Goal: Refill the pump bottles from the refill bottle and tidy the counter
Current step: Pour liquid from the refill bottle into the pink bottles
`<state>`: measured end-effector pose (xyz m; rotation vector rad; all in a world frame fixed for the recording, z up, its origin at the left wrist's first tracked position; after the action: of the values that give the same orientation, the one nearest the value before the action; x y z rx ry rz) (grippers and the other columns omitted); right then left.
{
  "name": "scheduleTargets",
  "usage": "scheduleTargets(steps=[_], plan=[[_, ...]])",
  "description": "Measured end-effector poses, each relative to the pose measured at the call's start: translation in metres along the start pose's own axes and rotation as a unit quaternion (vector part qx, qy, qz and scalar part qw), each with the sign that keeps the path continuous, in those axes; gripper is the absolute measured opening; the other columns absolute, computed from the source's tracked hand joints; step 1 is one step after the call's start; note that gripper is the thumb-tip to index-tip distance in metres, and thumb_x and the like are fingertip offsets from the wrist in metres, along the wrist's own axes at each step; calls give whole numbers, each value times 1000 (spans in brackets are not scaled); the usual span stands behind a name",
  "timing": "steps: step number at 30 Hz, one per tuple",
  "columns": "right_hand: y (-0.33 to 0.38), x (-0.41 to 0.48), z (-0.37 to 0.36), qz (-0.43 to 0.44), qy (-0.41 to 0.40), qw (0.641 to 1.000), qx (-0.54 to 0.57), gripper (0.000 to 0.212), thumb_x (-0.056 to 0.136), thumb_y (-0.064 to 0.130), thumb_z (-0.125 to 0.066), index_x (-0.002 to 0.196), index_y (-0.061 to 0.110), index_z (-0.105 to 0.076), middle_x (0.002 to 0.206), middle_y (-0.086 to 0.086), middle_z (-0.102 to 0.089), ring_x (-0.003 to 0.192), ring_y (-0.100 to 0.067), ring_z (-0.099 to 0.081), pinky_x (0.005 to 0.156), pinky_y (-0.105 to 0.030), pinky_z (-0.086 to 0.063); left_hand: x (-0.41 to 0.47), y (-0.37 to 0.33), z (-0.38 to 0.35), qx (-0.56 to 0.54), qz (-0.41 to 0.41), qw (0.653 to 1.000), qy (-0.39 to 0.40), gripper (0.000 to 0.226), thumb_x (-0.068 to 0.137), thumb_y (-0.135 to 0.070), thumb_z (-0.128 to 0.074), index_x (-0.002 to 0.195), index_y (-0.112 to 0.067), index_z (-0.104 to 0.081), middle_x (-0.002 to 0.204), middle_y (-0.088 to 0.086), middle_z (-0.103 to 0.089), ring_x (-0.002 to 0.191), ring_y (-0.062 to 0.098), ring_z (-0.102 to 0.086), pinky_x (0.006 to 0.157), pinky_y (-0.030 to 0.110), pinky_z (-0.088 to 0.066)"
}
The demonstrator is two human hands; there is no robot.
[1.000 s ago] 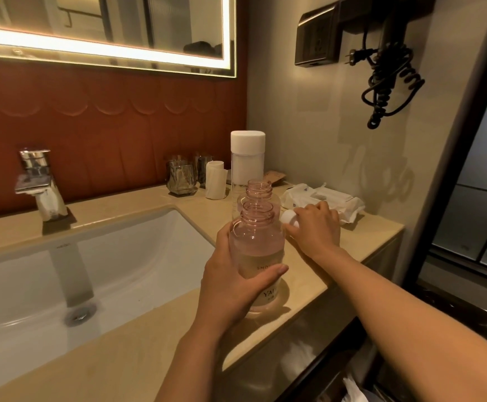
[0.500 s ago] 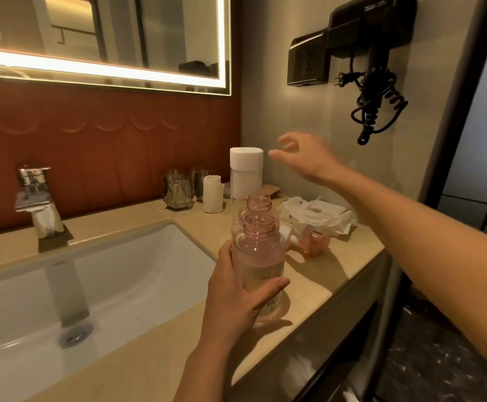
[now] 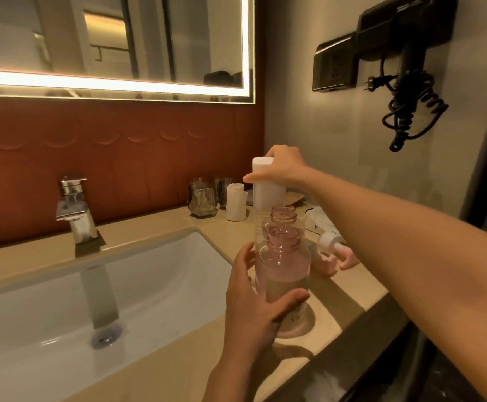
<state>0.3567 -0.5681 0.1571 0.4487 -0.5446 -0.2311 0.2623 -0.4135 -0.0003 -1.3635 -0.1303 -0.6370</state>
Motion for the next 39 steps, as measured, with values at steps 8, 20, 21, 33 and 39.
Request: scheduleTargets(steps=[8,20,21,33,39], plan=[[41,-14,21,105,-58,991,51,59,66,53,-78,107,16,-57,102,1,-57,94,-15,-55,70,-24,-51,-3,-8,33,-54,6,986,-155,93,47,-99,-33,123,-47,-33,120,-34,-41,110,-12,-45,88,12,-35],[140,-92,51,239,31,969,61,57,71,55,-72,108,14,-59,99,4,-57,86,-9,-55,62,-14,-47,2,-46,99,62,-45,981,-176,92,62,-62,-71,139,-40,-25,138,-19,-36,124,0,-34,97,23,-31],[141,-100,49,244,45,966,66,55,72,54,-72,108,15,-59,99,5,-57,85,-8,-54,60,-13,-46,1,-48,99,48,-40,985,-159,96,59,-61,-71,139,-41,-23,137,-18,-37,124,1,-36,95,21,-32],[147,-160,14,295,182,932,101,55,74,44,-74,119,19,-55,113,7,-54,102,-8,-51,75,-15,-47,-27,-43,86,-59,5,995,-80,90,45,-46,-73,127,-31,-40,113,-11,-56,100,7,-57,70,17,-54],[154,-163,13,309,199,930,-1,61,80,52,-64,128,18,-52,121,1,-56,105,-13,-53,77,-16,-45,-26,-38,85,-50,4,993,-104,55,54,-40,-75,100,-40,-46,99,-18,-57,89,0,-57,62,7,-47]])
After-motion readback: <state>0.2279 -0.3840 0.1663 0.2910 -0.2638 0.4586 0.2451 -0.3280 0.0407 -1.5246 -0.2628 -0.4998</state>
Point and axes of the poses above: each hand's wrist, its own x-axis towards the middle knuckle, its own z-axis out of the back of the hand, y = z × x, the point moved 10 cm from there along x, towards the middle knuckle
